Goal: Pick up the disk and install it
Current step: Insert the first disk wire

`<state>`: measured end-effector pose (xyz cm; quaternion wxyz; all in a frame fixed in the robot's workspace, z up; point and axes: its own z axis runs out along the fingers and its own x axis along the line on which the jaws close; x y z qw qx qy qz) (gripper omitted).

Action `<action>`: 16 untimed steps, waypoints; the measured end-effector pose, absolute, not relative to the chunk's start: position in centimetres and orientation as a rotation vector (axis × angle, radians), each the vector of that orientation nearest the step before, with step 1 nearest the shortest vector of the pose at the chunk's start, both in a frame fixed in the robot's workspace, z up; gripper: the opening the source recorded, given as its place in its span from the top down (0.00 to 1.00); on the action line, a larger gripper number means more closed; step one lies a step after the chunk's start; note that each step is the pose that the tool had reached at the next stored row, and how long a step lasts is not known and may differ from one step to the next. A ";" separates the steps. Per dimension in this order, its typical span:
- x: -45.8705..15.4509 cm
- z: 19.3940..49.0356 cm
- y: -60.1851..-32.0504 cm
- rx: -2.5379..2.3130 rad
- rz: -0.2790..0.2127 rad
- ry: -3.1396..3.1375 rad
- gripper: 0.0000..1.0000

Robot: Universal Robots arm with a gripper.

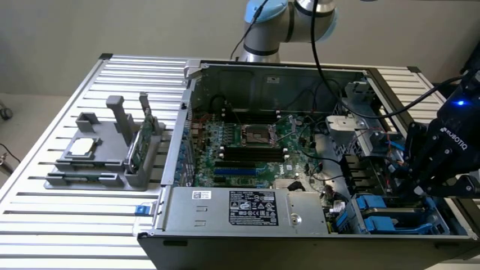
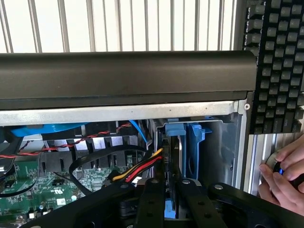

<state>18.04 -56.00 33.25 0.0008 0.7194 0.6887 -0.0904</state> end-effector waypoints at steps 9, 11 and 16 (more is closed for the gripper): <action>18.0 36.4 -56.0 2.259 -0.283 2.163 0.84; 17.9 36.8 -56.0 2.259 -0.283 2.163 0.84; 17.8 38.0 -56.0 2.259 -0.283 2.163 0.84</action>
